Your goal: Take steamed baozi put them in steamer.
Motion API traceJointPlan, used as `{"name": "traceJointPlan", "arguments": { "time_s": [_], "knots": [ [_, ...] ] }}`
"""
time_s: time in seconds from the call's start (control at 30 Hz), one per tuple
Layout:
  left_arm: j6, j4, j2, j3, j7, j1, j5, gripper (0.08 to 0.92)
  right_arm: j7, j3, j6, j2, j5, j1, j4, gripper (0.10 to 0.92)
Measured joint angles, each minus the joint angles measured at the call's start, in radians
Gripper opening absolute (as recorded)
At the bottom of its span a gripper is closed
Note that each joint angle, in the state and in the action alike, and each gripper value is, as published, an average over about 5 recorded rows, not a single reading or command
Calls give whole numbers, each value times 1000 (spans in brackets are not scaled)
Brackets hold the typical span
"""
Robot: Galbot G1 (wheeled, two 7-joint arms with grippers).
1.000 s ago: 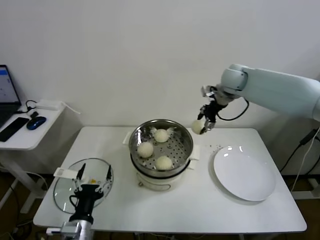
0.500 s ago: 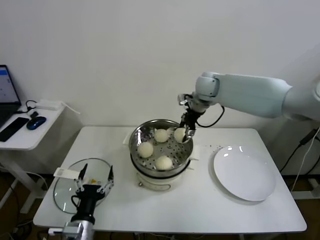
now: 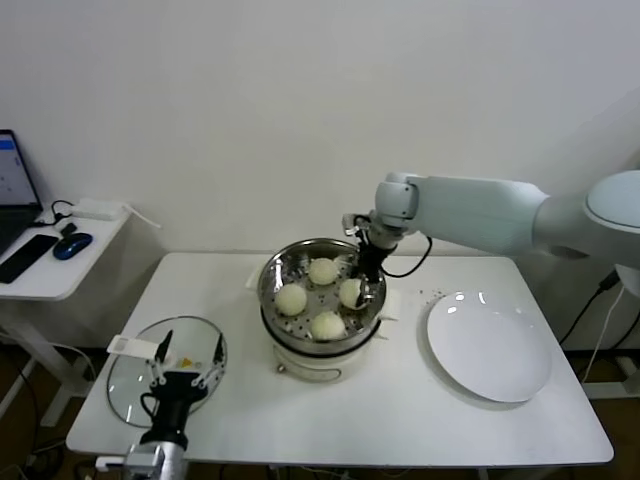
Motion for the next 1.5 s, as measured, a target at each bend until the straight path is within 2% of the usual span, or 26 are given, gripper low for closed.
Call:
{"name": "traceJointPlan", "arguments": {
  "time_s": [0.6, 0.7, 0.87, 1.27, 1.5],
  "knots": [
    [4, 6, 4, 6, 1, -5, -1, 823, 8, 11, 1, 12, -21, -36, -29, 672],
    [4, 6, 4, 6, 1, -5, -1, 823, 11, 14, 3, 12, -23, -39, -29, 706],
    [5, 6, 4, 6, 1, -6, -2, 823, 9, 17, 8, 11, -22, -37, -27, 809],
    [11, 3, 6, 11, 0, -13, -3, 823, -14, 44, 29, -26, 1, 15, 10, 823],
    [15, 1, 17, -3, 0, -18, -17, 823, 11, 100, 50, -112, 6, 35, 66, 823]
  ]
}}
